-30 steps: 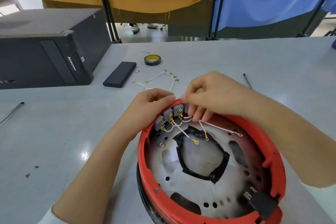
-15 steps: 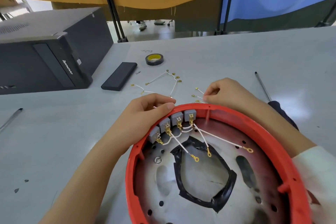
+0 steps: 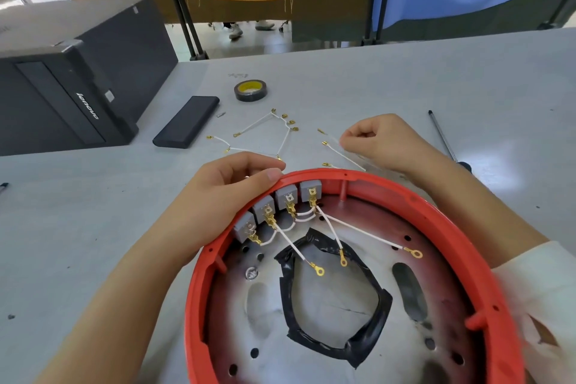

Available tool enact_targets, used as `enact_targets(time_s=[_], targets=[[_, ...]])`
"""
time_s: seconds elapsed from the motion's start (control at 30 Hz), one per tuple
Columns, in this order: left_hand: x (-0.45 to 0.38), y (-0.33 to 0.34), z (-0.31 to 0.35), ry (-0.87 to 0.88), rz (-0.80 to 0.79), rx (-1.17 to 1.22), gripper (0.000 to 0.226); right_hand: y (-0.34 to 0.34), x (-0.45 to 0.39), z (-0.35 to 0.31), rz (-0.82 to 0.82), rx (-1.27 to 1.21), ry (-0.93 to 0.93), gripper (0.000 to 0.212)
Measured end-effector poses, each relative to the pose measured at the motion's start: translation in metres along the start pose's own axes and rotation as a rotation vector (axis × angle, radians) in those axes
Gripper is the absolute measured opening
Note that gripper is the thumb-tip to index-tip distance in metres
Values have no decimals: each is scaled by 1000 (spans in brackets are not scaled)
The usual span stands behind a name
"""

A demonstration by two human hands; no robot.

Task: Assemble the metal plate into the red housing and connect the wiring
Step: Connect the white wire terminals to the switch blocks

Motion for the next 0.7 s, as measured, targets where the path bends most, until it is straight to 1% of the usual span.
enact_targets(time_s=[0.1,0.23,0.3,0.4,0.47,0.6,0.7], targets=[[0,2,0,-7,-12,5,21,5,5,-7,-70,-157,26,16],[4,6,0,-53,-37,72,28,12,10,-21,-175,-249,-49,17],[5,8,0,-75,-55,100,29,14,11,-25,-193,-324,-76,16],[5,8,0,-83,-49,101,29,14,13,-30,-201,-405,-101,7],[4,7,-1,-76,-38,84,27,15,14,-32,-220,-415,-117,5],[1,3,-1,-55,-11,42,15,18,15,-33,-243,-366,-134,11],[3,4,-1,-67,-18,56,17,19,15,-34,-242,-366,-133,10]])
Point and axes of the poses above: each hand's wrist, its own x-axis away from the middle knuckle, its own y-axis out of the palm, z = x × y, the point moved 8 cm from there along -x, towards the middle knuckle, and after that the axes turned 9 degrees about -y, right-handed, at the moved point
